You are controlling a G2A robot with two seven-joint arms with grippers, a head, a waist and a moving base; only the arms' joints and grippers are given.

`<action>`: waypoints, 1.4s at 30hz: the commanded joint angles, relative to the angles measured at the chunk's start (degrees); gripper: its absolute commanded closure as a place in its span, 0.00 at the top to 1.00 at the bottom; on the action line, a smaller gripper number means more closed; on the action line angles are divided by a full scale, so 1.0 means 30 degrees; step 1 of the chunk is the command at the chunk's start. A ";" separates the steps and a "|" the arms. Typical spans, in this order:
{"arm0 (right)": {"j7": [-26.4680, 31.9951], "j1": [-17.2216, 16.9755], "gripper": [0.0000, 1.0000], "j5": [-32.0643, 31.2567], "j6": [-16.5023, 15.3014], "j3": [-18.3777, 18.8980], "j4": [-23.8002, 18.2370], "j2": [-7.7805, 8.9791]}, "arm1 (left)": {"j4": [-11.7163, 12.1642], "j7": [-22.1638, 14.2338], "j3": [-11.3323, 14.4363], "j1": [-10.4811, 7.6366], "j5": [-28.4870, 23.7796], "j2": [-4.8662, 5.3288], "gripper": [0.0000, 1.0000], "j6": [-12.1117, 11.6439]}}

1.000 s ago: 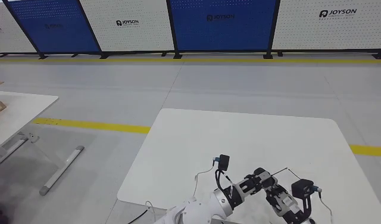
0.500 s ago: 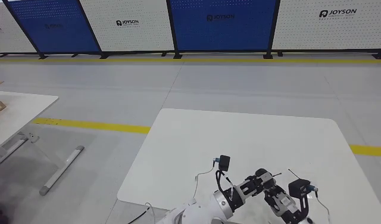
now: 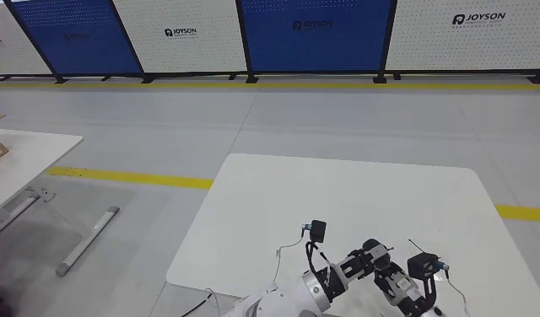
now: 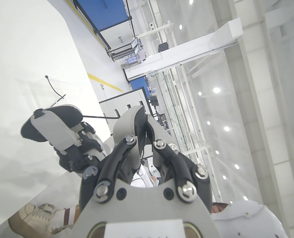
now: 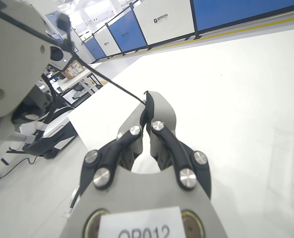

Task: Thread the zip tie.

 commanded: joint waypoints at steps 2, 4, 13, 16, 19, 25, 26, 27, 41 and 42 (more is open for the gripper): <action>0.0059 0.0065 0.00 -0.0029 -0.0027 -0.0035 0.0075 -0.0010 | -0.0074 0.0037 0.0005 0.0030 -0.0013 0.0002 0.00 -0.0054; 0.0100 0.0120 0.00 -0.0068 -0.0017 -0.0084 0.0119 -0.0022 | -0.0153 0.0057 0.0005 0.0073 0.0035 0.0011 0.00 -0.0077; -0.0011 0.0178 0.96 0.0150 0.0091 -0.0109 0.0042 -0.0071 | -0.0106 0.0309 -0.0137 0.0165 -0.0040 0.0032 0.00 0.0083; -0.0233 0.0051 1.00 0.0598 0.0085 0.0101 -0.0097 -0.0077 | 0.0004 0.0350 -0.0163 0.0121 -0.0236 0.0017 0.00 0.0071; -0.0472 -0.0083 1.00 0.0900 0.0039 0.0378 -0.0151 -0.0070 | 0.0087 0.0788 -0.0305 0.0162 -0.0432 -0.0001 0.00 0.0075; -0.1353 -0.0675 1.00 0.1869 -0.0032 0.1186 -0.0570 0.0021 | 0.0743 0.2597 -0.0843 0.0180 -0.1031 -0.0111 0.00 -0.0043; -0.1593 -0.0817 1.00 0.2139 -0.0032 0.1407 -0.0649 0.0055 | 0.0923 0.2659 -0.0959 0.0185 -0.1231 -0.0116 0.00 -0.0156; -0.1810 -0.0925 1.00 0.2387 -0.0032 0.1612 -0.0681 0.0081 | 0.1053 0.2718 -0.1047 0.0213 -0.1384 -0.0118 0.00 -0.0239; -0.4188 -0.2638 1.00 0.9210 -0.0032 0.5631 -0.1006 0.0574 | 0.2301 0.3715 -0.3594 0.1727 -0.4128 0.0107 0.00 -0.2663; -0.4032 -0.2657 1.00 0.9465 -0.0032 0.5755 -0.1034 0.0607 | 0.2375 0.3612 -0.3752 0.1818 -0.4236 0.0134 0.00 -0.2780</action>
